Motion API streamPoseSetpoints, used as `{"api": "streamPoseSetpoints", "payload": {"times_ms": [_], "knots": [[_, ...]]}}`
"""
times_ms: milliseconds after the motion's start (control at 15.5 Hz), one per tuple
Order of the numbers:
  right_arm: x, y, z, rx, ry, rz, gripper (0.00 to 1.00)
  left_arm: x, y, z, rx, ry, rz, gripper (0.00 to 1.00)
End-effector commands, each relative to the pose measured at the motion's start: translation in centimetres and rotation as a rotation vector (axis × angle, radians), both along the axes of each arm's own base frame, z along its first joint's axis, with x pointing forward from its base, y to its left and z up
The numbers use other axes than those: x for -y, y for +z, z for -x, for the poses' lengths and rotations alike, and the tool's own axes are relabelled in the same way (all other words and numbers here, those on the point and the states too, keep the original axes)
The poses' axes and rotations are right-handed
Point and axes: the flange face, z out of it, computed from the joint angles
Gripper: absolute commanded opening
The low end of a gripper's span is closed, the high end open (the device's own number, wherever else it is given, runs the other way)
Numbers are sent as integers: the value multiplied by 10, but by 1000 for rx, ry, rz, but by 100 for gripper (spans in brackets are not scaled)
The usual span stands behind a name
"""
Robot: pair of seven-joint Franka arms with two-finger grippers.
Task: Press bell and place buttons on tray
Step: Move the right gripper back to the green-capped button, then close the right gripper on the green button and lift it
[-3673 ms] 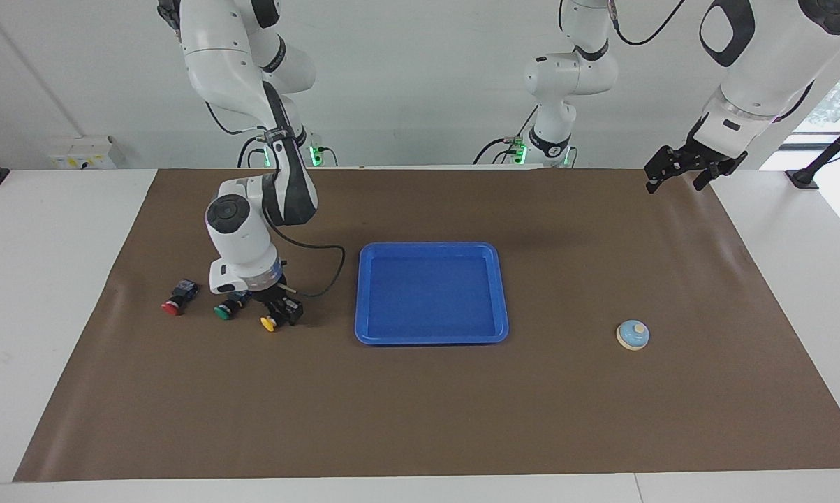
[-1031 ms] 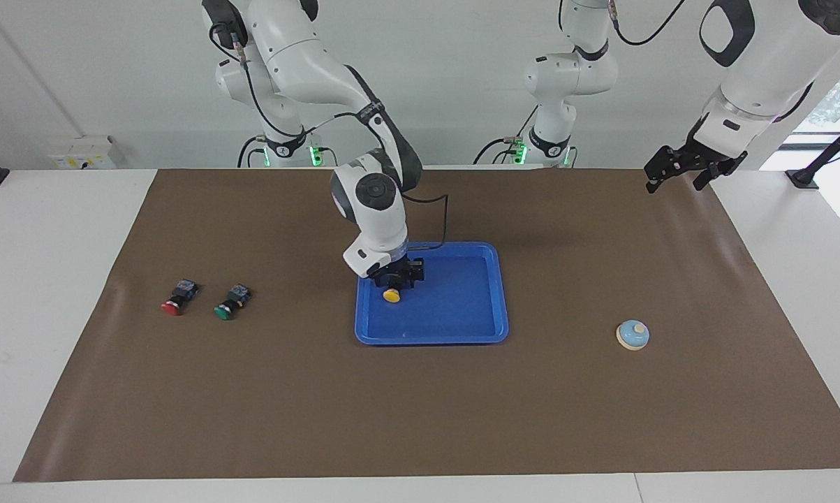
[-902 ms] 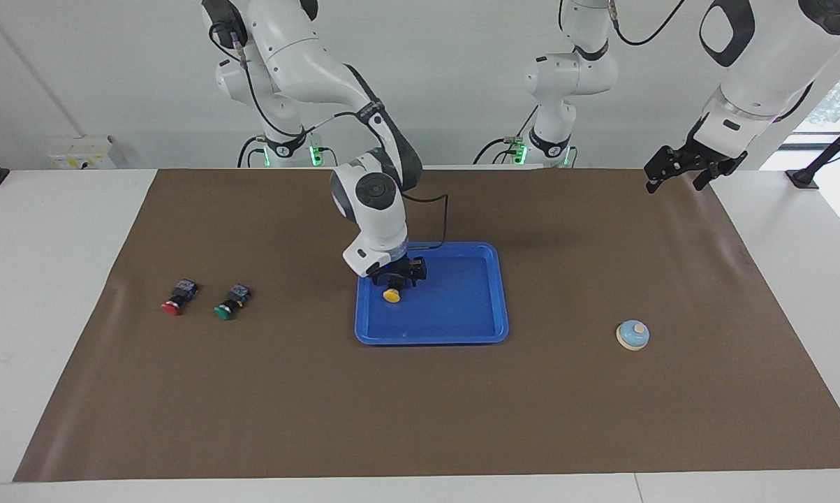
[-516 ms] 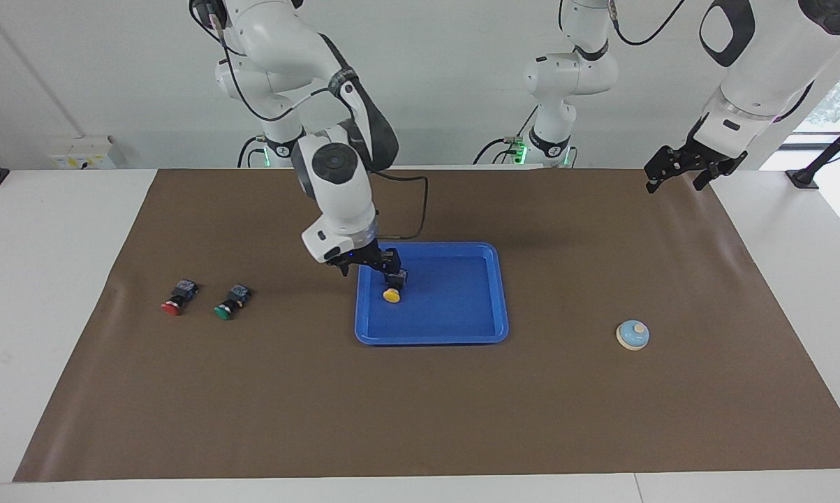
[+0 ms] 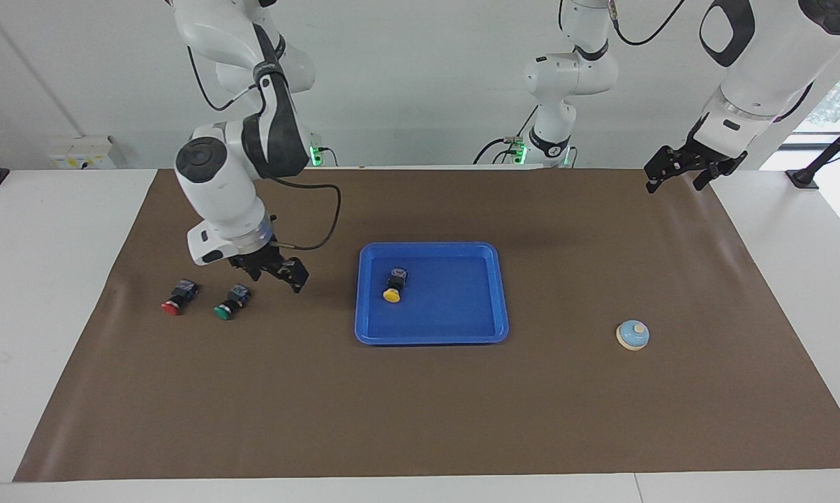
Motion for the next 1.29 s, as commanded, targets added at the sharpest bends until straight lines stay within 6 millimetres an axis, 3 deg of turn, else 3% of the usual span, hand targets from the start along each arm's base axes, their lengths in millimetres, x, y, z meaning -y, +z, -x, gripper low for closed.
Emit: {"api": "streamPoseSetpoints", "payload": {"times_ms": [0, 129, 580, 838, 1096, 1224], "knots": [[39, -16, 12, 0, -34, 0, 100, -1, 4, 5, 6, 3, 15, 100], [56, -36, 20, 13, -72, 1, 100, -1, 4, 5, 6, 3, 15, 100], [79, -92, 42, 29, -115, 3, 100, -1, 4, 5, 6, 3, 15, 100], [81, -104, 42, 19, -115, 6, 100, -1, 4, 5, 6, 3, 15, 100], [87, -125, 38, 32, -112, 15, 77, -1, 2, 5, 3, 3, 15, 100], [90, -129, 38, 27, -111, 19, 51, -1, 4, 5, 6, 3, 15, 100]]}}
